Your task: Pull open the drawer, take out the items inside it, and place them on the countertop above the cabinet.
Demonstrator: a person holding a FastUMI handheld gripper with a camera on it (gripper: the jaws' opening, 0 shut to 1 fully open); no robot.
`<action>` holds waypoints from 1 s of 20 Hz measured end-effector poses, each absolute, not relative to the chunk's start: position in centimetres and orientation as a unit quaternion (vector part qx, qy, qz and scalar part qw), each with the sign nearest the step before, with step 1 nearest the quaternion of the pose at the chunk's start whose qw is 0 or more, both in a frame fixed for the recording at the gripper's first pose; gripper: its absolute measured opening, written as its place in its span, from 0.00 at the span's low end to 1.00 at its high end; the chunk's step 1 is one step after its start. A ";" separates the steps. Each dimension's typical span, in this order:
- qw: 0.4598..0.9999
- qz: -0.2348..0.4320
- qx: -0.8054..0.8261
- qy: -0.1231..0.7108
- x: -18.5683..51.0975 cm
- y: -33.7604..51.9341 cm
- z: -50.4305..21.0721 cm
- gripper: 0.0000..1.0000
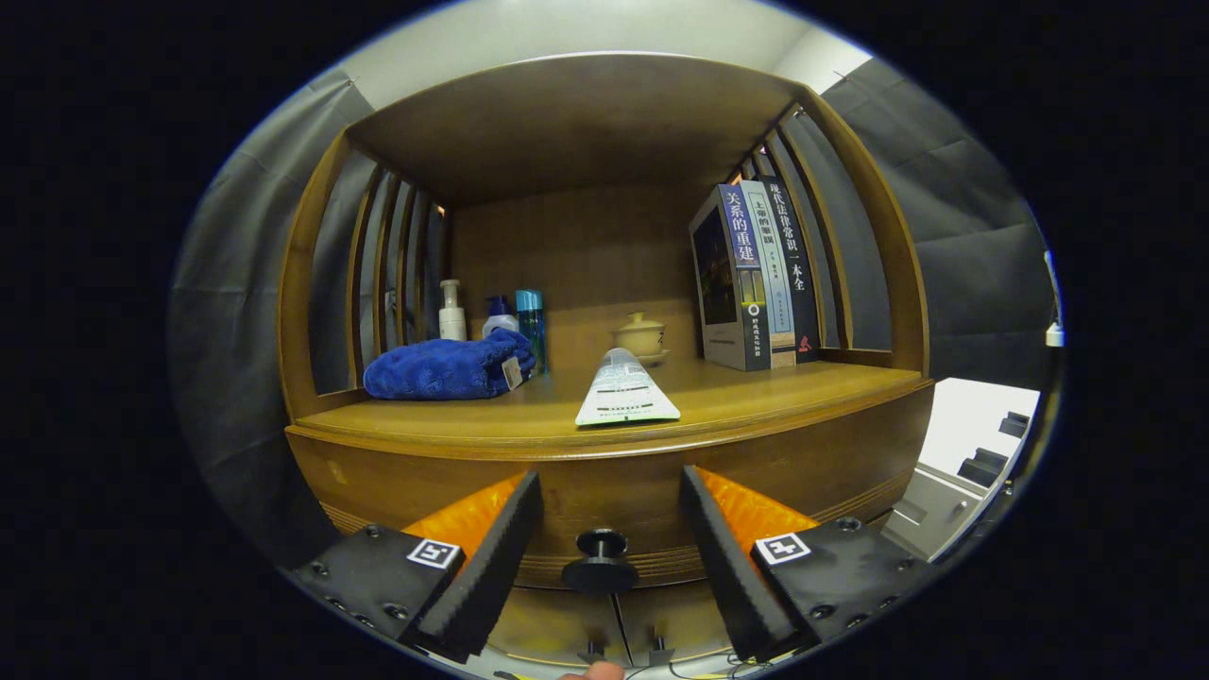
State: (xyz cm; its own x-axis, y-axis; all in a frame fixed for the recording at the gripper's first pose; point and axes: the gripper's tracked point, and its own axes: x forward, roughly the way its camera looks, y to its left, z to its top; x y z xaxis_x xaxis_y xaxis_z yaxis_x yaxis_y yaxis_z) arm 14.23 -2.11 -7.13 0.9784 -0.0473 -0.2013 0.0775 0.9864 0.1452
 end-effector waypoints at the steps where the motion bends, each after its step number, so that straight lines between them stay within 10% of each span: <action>1: 0.992 -0.024 0.083 0.094 14.1 -1.7 -6.6 0.98; 20: 0.998 -0.001 0.033 0.048 8.9 -1.6 2.3 0.98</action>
